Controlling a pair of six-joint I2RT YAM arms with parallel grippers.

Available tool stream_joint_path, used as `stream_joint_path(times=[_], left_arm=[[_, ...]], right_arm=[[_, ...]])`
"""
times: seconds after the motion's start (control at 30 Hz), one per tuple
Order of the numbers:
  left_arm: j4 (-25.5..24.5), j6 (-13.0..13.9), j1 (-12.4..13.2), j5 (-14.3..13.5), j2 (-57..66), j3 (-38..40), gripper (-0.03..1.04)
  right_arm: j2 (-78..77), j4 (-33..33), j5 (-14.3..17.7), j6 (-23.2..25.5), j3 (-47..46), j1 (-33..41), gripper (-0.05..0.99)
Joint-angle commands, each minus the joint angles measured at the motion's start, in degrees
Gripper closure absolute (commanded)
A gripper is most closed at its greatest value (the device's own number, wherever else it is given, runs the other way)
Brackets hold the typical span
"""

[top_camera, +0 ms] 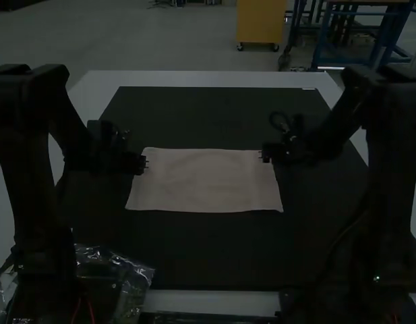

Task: Fold the towel.

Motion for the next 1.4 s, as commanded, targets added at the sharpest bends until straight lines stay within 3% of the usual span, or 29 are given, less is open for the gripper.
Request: stream_joint_path(times=[0.0, 0.57, 0.6, 0.63, 0.7, 0.73, 0.8, 1.07, 1.37], left_arm=[[-0.7, 0.3, 0.2, -0.1, 1.6, 1.7, 0.08], [-0.6, 0.4, -1.7, 0.5, 2.1, 1.3, 0.11], [-0.5, 0.4, -2.0, 0.8, 2.1, 1.2, 0.20], [-0.4, 0.4, -2.1, 1.7, 2.3, 1.0, 0.40], [1.4, 0.4, -2.2, 2.5, 2.7, 0.6, 0.92], [2.8, 0.4, -2.1, 2.5, 2.8, 0.4, 0.99], [4.3, 0.3, -2.1, 3.2, 2.8, 0.0, 0.99], [5.5, -1.0, -1.8, 3.6, 0.5, 0.7, 0.99], [0.2, -1.2, -1.8, 5.2, -7.0, 0.6, 0.99]], right_arm=[[1.3, -0.1, -1.2, 0.4, 1.2, 2.4, 0.03], [3.6, -1.5, -1.0, -0.1, 0.8, 3.9, 0.04], [4.0, -1.5, -0.9, -1.1, 0.8, 4.1, 0.10], [4.2, -1.5, -1.0, -1.7, 0.5, 4.3, 0.23], [4.2, -1.2, -3.3, -3.2, 0.0, 4.1, 0.74], [4.2, -0.9, -5.5, -3.9, -0.3, 4.0, 0.95], [4.2, -0.8, -7.0, -3.7, -0.5, 4.0, 0.96], [3.2, -0.5, -7.2, -1.6, -0.3, 0.4, 0.96], [-3.5, -1.2, -7.4, 0.1, 0.2, -1.0, 0.96]])
